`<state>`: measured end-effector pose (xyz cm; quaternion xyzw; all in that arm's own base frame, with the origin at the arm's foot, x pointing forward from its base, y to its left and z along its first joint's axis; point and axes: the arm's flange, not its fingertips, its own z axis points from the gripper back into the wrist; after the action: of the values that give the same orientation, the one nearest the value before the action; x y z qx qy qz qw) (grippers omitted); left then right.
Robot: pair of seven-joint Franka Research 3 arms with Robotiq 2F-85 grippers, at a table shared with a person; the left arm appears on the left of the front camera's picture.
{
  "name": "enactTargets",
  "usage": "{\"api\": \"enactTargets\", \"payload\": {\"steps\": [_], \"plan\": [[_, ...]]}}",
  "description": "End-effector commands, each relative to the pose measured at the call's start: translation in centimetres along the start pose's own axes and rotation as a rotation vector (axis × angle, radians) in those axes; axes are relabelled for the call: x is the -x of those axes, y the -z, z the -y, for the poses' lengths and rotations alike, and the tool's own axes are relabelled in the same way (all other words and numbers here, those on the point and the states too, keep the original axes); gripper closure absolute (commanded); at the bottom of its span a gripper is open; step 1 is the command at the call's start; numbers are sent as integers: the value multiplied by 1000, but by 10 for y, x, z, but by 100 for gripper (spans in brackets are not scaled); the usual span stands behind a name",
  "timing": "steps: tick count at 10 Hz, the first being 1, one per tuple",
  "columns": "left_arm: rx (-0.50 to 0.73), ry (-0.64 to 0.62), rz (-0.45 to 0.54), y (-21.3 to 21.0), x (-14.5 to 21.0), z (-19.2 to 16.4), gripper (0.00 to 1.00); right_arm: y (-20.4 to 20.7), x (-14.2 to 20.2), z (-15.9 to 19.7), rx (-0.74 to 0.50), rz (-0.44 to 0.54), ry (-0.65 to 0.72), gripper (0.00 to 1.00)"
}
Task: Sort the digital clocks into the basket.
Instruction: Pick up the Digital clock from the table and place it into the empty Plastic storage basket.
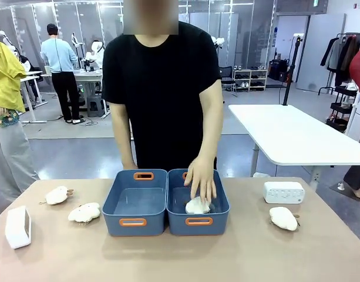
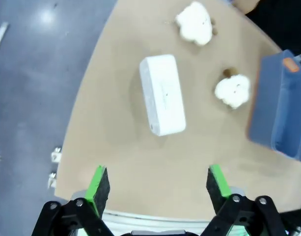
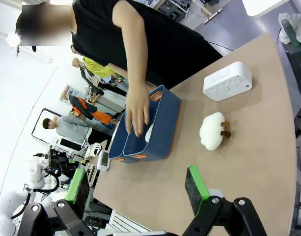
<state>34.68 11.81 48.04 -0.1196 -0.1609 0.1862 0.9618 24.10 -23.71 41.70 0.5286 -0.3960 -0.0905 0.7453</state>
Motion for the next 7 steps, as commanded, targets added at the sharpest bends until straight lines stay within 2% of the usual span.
{"api": "enactTargets", "payload": {"steps": [1,2,4,5,6,7], "plan": [[-126,-34,-26,35,-12,29,0,-1,-1,-1,-10,10,2,0],[-181,-73,5,53,-18,43,0,-1,-1,-1,-10,10,2,0],[-219,-204,32,92,-34,66,0,-1,-1,-1,-10,10,2,0],[-274,-233,39,108,-39,66,0,-1,-1,-1,-10,10,2,0],[-268,-268,31,124,-43,68,0,-1,-1,-1,-10,10,2,0],[-287,-237,38,142,-52,69,0,-1,-1,-1,-10,10,2,0]]}}
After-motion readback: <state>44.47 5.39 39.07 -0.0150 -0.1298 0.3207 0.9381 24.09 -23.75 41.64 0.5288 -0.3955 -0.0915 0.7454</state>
